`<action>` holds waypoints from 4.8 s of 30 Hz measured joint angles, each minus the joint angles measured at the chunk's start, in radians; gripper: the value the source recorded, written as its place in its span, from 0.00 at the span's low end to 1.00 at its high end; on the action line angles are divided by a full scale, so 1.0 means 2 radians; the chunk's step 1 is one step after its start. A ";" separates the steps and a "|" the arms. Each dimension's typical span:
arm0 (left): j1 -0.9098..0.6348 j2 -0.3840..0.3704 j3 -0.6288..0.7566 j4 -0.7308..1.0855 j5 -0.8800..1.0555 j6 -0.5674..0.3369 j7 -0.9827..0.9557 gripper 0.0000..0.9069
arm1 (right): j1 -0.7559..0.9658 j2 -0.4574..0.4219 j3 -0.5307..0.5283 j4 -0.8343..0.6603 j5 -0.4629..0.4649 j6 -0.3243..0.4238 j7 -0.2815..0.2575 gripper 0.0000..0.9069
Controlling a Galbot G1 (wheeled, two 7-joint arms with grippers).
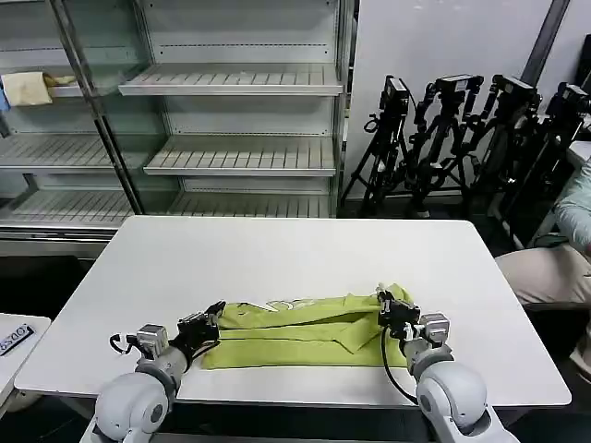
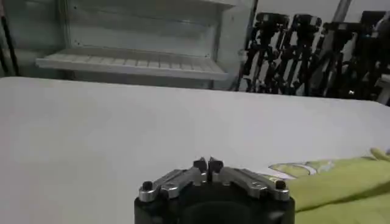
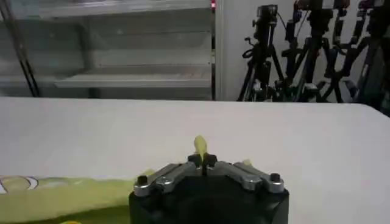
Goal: Fold and organize the clothes.
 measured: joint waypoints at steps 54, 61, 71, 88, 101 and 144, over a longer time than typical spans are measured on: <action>0.044 0.031 -0.062 -0.007 -0.004 -0.006 -0.112 0.01 | -0.105 0.002 0.058 0.125 -0.038 0.023 -0.019 1.00; 0.046 0.064 -0.137 -0.022 -0.006 -0.003 -0.065 0.01 | -0.108 0.000 0.062 0.123 -0.038 0.025 -0.020 1.00; 0.027 0.033 -0.051 -0.086 0.043 -0.001 -0.050 0.01 | -0.114 0.002 0.073 0.120 -0.041 0.027 -0.020 1.00; -0.020 -0.052 0.122 -0.071 0.117 0.000 -0.047 1.00 | -0.124 0.007 0.083 0.120 -0.049 0.032 -0.022 1.00; -0.039 -0.071 0.154 -0.074 0.095 -0.043 -0.030 1.00 | -0.133 0.014 0.090 0.116 -0.057 0.037 -0.027 1.00; 0.004 -0.035 0.051 0.028 -0.008 -0.004 -0.118 0.02 | -0.147 0.008 0.103 0.116 -0.058 0.051 -0.030 1.00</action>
